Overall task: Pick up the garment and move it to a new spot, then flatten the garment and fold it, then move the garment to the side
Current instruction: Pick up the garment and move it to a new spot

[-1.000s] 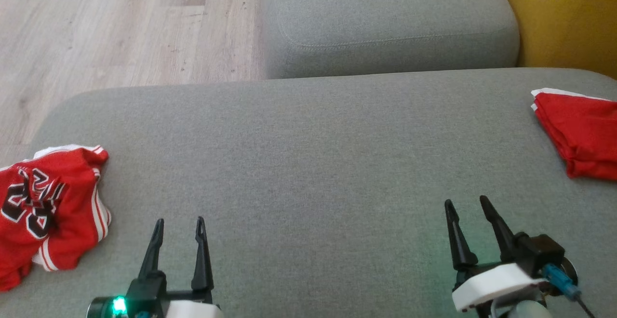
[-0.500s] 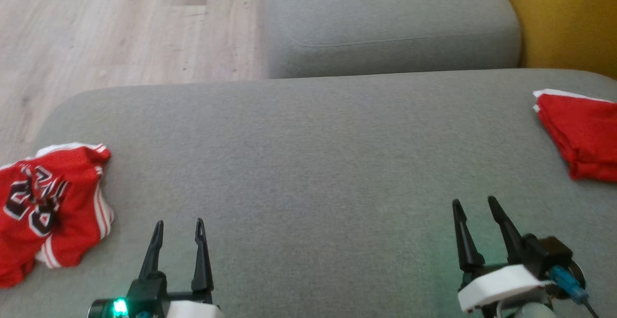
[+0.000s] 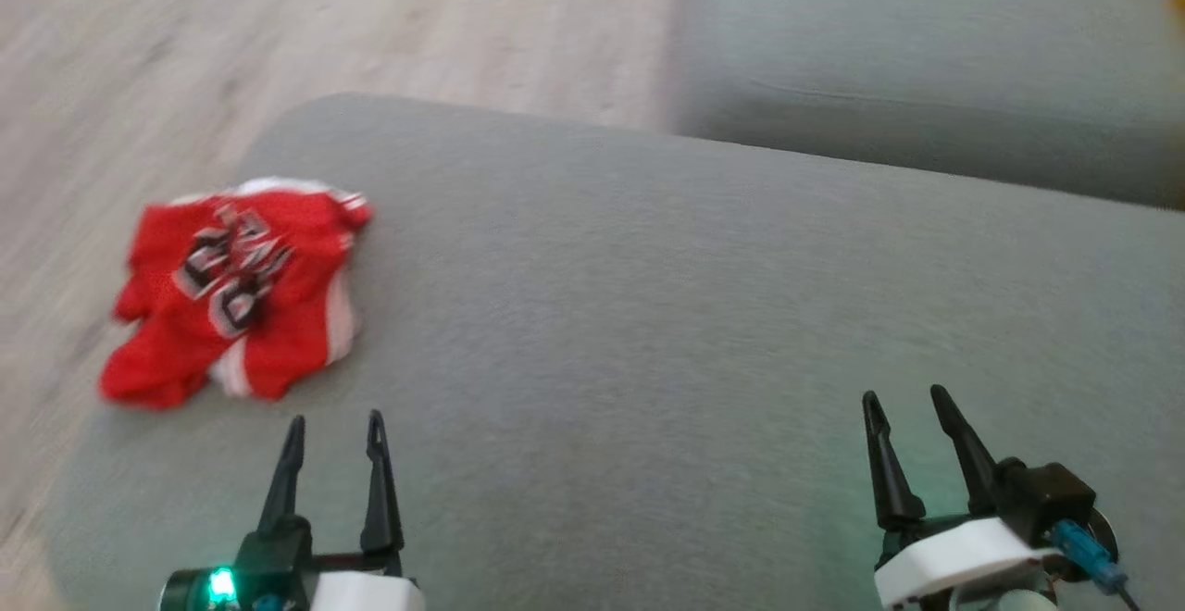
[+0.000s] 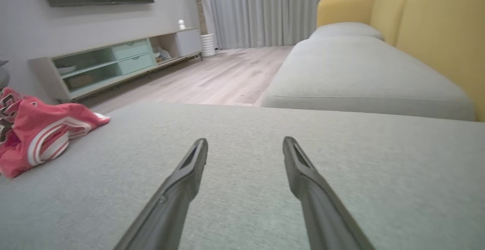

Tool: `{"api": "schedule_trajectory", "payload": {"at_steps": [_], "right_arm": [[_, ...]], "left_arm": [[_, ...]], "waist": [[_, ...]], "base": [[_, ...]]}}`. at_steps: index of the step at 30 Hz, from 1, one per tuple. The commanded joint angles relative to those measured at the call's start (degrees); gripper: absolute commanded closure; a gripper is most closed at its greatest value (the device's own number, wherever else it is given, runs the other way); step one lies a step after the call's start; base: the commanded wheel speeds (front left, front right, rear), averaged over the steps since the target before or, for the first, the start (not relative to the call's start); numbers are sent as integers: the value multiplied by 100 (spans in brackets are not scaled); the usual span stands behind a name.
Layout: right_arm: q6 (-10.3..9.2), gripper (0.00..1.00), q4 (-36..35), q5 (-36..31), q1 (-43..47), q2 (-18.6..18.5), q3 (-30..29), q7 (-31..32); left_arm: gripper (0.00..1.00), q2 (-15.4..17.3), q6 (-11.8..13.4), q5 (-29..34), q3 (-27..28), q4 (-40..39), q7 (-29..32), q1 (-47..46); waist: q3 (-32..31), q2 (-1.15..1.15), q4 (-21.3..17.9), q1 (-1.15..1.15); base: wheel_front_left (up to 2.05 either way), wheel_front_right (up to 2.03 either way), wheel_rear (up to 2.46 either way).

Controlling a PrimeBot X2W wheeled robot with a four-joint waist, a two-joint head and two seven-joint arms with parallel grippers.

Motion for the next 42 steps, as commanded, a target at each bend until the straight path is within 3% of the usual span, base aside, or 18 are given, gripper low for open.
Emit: {"api": "schedule_trajectory", "payload": {"at_steps": [1,9,14,19,24,29,33,36,38,39,40,42], "right_arm": [[-4,0,-203,43,-316,-21,146,-63],[-4,0,-251,-137,-310,-21,56,-63],[-4,0,-337,-285,-367,-246,-81,-63],[-4,0,-511,-398,-546,-860,-33,-63],[-4,0,-710,-433,-703,-1492,-9,-63],[-4,0,-862,-407,-931,-1863,178,-63],[-4,0,-950,-352,-1142,-1980,351,-63],[-4,0,-957,-311,-1200,-1921,397,-63],[-4,0,-931,-294,-1149,-1871,433,-63],[-4,0,-911,-297,-1114,-1844,467,-63],[-4,0,-889,-293,-1093,-1815,497,-63],[-4,0,-842,-274,-1082,-1739,536,-63]], "left_arm": [[0,-9,29,-60,222,-207,-14,-233],[0,-9,-24,76,558,-320,-14,-360],[0,-7,-93,106,805,-497,-14,-825],[0,61,-347,44,1124,-451,-14,-1825],[0,456,-674,7,1221,749,47,-3400],[0,913,-812,-194,1388,2599,1036,-4804],[0,1162,-909,-345,1467,4047,1928,-5193],[0,1080,-1174,-615,1543,4873,2511,-5144],[0,1047,-1309,-792,1615,5064,2439,-5130],[71,1082,-1334,-790,1603,5079,2246,-5121],[100,1125,-1348,-763,1576,5058,2004,-5128],[100,1214,-1367,-715,1537,4951,1464,-5203]], "waist": [[111,0,590,0],[364,0,1303,0],[799,0,1391,0],[1557,0,1212,0],[2156,0,994,0],[2506,0,620,0],[2729,0,289,0],[2775,0,115,0],[2762,0,72,0],[2739,0,62,0],[2701,0,53,0],[2590,0,30,0]], "base": [[0,0,0],[0,0,0],[0,0,0],[0,0,0],[0,0,0],[0,0,0],[0,0,0],[0,0,0],[0,0,0],[0,0,0],[0,0,0],[0,0,0]]}}
